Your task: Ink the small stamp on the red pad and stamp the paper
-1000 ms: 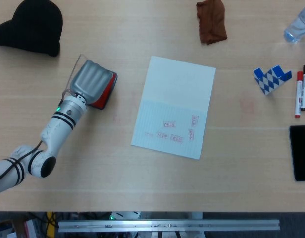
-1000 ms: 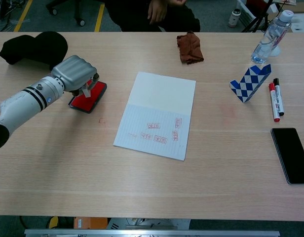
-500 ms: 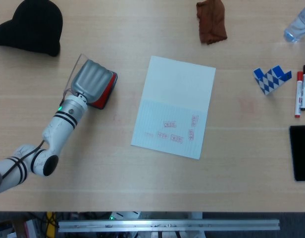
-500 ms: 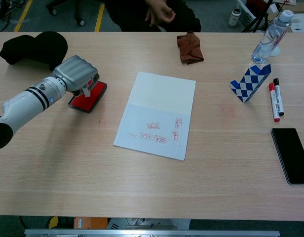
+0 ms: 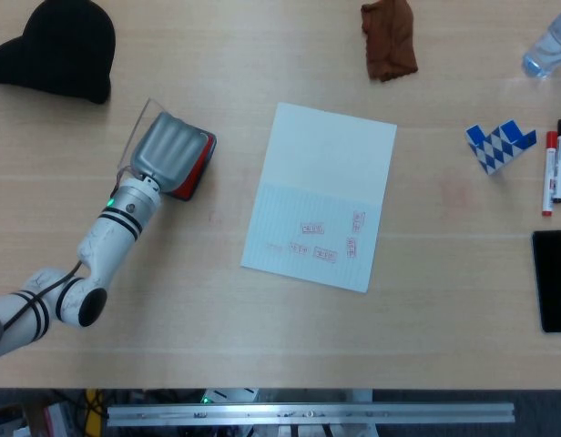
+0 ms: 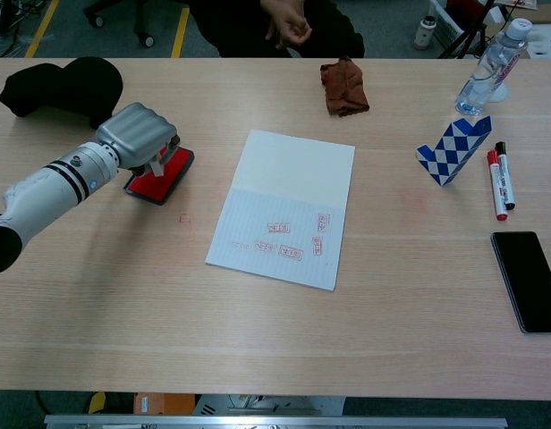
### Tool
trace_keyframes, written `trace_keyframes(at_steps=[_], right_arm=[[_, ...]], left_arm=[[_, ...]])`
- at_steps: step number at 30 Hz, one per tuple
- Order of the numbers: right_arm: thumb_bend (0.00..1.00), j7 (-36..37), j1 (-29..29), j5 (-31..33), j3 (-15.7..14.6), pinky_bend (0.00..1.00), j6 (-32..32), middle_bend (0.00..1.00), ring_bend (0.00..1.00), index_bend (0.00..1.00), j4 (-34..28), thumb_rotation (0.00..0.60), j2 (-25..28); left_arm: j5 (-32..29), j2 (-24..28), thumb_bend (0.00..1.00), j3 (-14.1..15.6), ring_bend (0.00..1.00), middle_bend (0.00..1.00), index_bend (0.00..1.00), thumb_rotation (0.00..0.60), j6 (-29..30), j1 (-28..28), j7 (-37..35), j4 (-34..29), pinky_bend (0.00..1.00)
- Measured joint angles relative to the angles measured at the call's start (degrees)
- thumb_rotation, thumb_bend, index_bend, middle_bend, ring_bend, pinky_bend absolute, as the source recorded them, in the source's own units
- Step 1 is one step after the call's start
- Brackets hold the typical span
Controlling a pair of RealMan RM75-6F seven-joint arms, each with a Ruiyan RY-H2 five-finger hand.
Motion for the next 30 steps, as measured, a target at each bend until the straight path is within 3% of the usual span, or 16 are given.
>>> trace_keyframes(at_steps=[19,30], right_arm=[[0.26,-0.1,-0.1,-0.2,0.0,0.39,0.2,0.31,0.31,0.22,-0.2,0.6,0.1],[0.26,0.5,-0.1,-0.5,0.0,0.39,0.3,0.31,0.31,0.22,0.1,0.6,-0.1]], left_arm=[[0.5,0.0,0.34,0.1,1.0,1.0,0.66,0.6,0.8,0.4,-0.9,0.3,1.0],[1.0,4.7,0.34,-1.2,1.0,1.0,0.66,0.6,3.7,0.5,-0.4,-8.4,1.0]])
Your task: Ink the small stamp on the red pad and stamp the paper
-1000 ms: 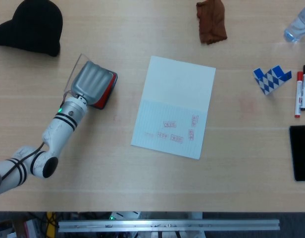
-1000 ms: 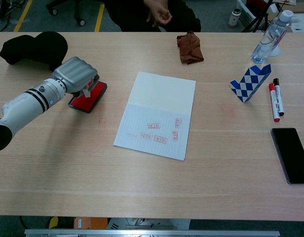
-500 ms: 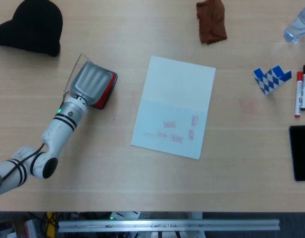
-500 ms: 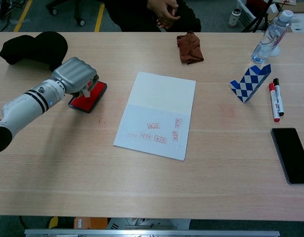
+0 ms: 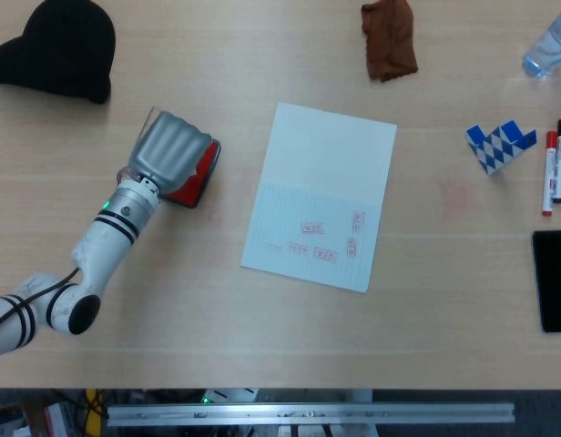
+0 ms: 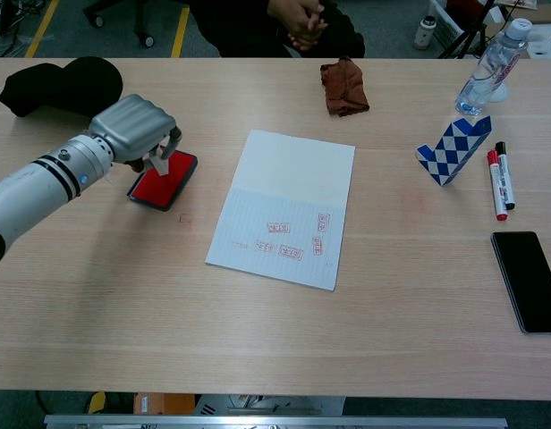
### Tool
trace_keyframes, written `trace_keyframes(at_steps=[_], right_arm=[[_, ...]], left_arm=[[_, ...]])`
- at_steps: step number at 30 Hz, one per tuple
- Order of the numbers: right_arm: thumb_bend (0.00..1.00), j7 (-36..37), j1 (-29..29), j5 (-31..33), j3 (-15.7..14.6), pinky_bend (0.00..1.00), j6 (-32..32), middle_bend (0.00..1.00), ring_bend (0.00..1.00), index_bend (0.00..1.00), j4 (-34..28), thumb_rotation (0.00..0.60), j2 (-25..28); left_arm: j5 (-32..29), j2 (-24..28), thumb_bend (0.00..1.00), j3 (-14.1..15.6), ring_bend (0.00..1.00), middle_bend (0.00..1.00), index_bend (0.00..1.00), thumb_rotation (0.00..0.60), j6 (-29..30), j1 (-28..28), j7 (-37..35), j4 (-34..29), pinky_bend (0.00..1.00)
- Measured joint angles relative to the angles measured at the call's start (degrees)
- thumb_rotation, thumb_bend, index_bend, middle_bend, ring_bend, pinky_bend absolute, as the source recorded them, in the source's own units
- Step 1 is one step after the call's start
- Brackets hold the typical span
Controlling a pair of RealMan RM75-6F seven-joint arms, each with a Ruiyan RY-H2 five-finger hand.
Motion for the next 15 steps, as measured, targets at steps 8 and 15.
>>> trace_keyframes(at_steps=[8,15], right_arm=[[0.26,0.7,-0.1,0.0,0.0,0.39,0.0,0.31,0.31,0.22,0.6,0.6,-0.1],[0.26,1.1,-0.1,0.0,-0.2,0.39,-0.3,0.31,0.31,0.22,1.2,0.6,-0.3]], left_arm=[[0.0,2.3,0.34,0.0,1.0,0.99,0.66,0.6,1.9,0.1,2.6,-6.4,1.0],[1.2,2.3,0.34,0.7,1.0,0.99,0.66,0.6,3.8,0.0,6.1,-12.3,1.0]])
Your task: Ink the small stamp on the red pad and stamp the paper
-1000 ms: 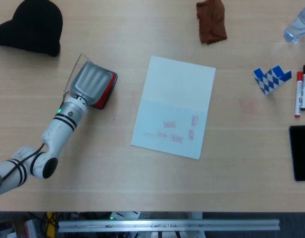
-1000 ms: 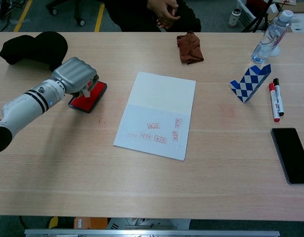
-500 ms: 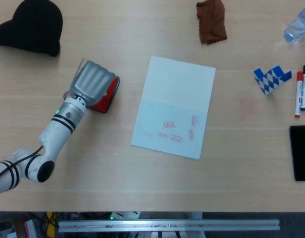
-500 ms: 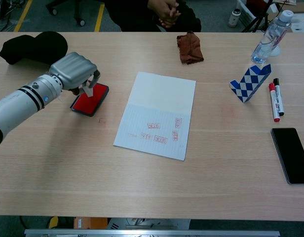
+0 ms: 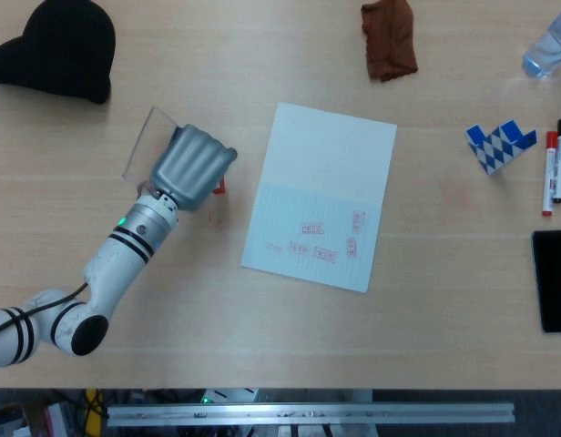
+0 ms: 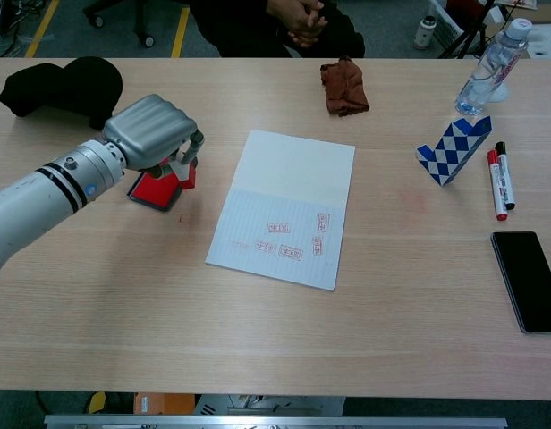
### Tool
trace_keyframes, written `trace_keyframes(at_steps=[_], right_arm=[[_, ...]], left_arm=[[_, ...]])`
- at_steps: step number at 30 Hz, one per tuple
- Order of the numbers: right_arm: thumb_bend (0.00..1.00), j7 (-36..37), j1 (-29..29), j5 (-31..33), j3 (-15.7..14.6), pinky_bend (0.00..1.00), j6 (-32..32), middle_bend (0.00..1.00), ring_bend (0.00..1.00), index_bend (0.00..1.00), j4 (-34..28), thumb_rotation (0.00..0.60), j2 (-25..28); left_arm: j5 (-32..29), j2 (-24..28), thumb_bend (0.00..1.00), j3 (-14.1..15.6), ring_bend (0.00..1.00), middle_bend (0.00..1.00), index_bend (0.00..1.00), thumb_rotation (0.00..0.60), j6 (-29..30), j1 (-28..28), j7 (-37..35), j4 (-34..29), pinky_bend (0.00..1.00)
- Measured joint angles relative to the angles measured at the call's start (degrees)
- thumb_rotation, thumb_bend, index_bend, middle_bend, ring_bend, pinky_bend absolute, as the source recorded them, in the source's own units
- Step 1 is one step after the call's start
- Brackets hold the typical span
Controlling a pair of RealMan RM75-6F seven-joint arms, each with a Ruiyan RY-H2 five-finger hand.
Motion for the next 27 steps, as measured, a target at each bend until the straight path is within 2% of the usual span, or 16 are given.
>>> trace_keyframes(at_steps=[10,27], right_arm=[[0.26,-0.4,0.2,0.3,0.1,0.39,-0.5,0.31,0.31,0.22,-0.1,0.6,0.1],[0.26,-0.6,0.2,0.8,0.1,0.39,-1.0,0.31,0.31,0.22,0.0,0.6,0.1]], left_arm=[[3.6,-4.5,0.34,1.8,1.0,0.99,0.66,0.6,1.7,-0.8,4.3,-2.7,1.0],[5.5,-10.8,0.34,4.0,1.0,0.99,0.66,0.6,2.2,-0.4,7.3,2.7,1.0]])
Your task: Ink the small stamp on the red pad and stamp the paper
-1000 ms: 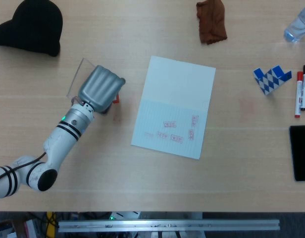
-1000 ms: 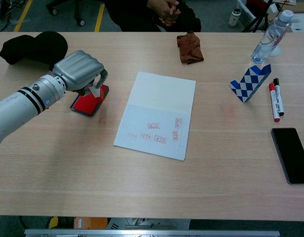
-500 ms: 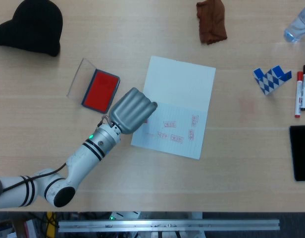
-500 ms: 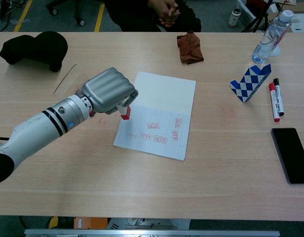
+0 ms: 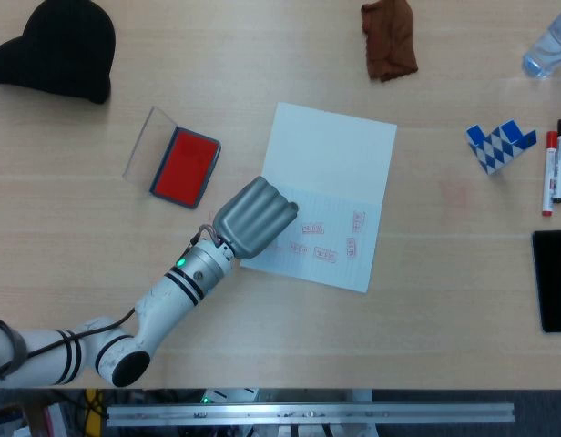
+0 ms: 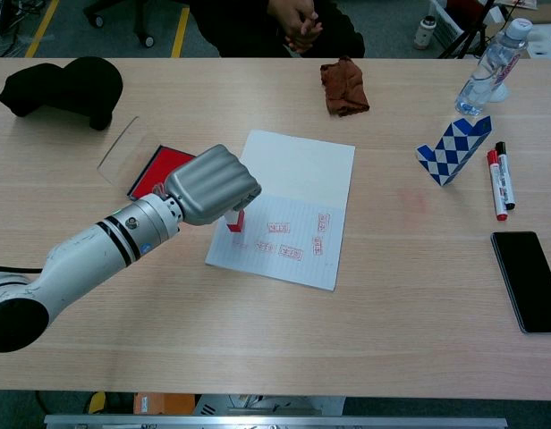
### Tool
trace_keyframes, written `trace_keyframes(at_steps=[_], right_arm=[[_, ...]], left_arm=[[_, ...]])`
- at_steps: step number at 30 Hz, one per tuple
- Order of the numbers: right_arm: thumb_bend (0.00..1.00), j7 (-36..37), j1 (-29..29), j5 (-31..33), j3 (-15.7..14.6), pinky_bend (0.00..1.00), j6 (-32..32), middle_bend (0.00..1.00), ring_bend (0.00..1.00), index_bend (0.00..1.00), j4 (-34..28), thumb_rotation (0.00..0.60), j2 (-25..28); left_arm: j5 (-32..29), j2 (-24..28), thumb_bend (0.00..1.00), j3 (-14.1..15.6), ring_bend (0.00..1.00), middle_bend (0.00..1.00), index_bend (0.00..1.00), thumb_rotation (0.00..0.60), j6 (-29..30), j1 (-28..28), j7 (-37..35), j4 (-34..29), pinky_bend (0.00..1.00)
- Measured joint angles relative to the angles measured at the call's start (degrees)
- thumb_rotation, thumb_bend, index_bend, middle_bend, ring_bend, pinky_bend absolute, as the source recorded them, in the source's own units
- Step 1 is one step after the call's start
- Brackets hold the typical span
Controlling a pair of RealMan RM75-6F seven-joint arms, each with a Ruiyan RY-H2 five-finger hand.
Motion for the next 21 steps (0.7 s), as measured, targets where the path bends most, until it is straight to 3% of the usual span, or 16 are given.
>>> trace_keyframes(at_steps=[21], right_arm=[[0.26,0.1,-0.3,0.2,0.0,0.39,0.1,0.31,0.31,0.22,0.2,0.6,0.1]], left_arm=[[3.4,-4.6,0.34,1.4,1.0,1.0,0.66,0.6,0.8,2.0,-3.5,7.3,1.0]])
